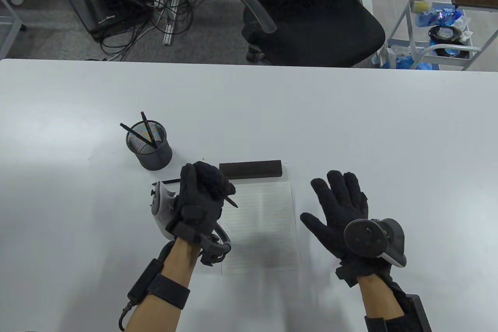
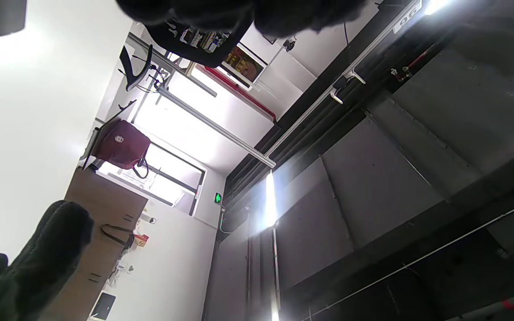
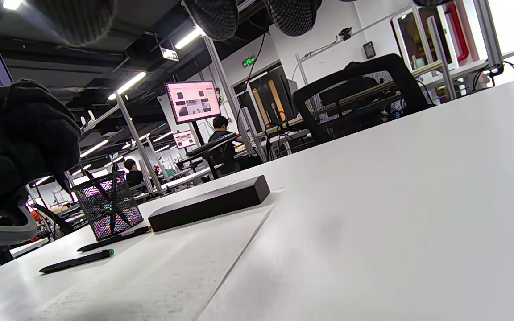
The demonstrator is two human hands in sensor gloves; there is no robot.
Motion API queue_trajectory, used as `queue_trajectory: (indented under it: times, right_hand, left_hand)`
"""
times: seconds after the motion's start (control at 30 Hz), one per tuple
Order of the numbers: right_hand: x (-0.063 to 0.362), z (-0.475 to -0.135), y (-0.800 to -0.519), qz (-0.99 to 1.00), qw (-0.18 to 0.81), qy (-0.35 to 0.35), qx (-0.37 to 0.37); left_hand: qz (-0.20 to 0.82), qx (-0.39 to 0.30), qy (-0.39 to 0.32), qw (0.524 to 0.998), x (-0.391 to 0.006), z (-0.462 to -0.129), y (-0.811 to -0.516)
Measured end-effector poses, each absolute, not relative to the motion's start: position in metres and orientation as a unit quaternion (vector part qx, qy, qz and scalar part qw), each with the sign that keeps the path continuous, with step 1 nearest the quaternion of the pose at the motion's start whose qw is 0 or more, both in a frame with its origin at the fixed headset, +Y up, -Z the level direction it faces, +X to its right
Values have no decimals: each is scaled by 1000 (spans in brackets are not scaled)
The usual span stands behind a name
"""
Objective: Press to extend mechanical pencil leads
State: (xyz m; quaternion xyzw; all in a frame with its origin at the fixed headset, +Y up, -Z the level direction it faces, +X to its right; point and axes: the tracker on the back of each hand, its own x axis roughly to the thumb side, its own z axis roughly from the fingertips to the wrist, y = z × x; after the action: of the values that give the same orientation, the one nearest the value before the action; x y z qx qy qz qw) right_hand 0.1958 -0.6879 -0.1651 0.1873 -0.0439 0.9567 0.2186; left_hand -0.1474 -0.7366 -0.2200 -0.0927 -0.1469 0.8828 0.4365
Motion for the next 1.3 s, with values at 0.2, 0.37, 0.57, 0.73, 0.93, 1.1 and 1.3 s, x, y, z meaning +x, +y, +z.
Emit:
queue_trajectory:
  times: [0.2,0.37,0.57,0.73,0.93,1.1,1.3]
  right_hand:
    - [196,-165,-688,957,218,-43,187]
    - [196,-166,-688,957,218,-42,186]
    - [196,-166,-689,957,218,-41,186]
    - [196,-166,-689,957,219,-41,187]
    - [196,-166,-688,957,218,-41,187]
    - [196,-166,-688,957,218,-42,186]
    - [196,-166,-689,957,219,-42,186]
  left_hand:
    - [860,-94,-146,480,-146,-220,-738]
    - [858,-104,-151,479,-143,-218,-742]
    - [853,-102,-143,491,-143,-218,-743]
    - [852,-108,-147,491,-142,-217,-747]
    - [842,-115,-154,503,-140,-217,-746]
    - [830,-118,-148,524,-139,-217,-752]
    - [836,-123,-147,514,-138,-215,-754]
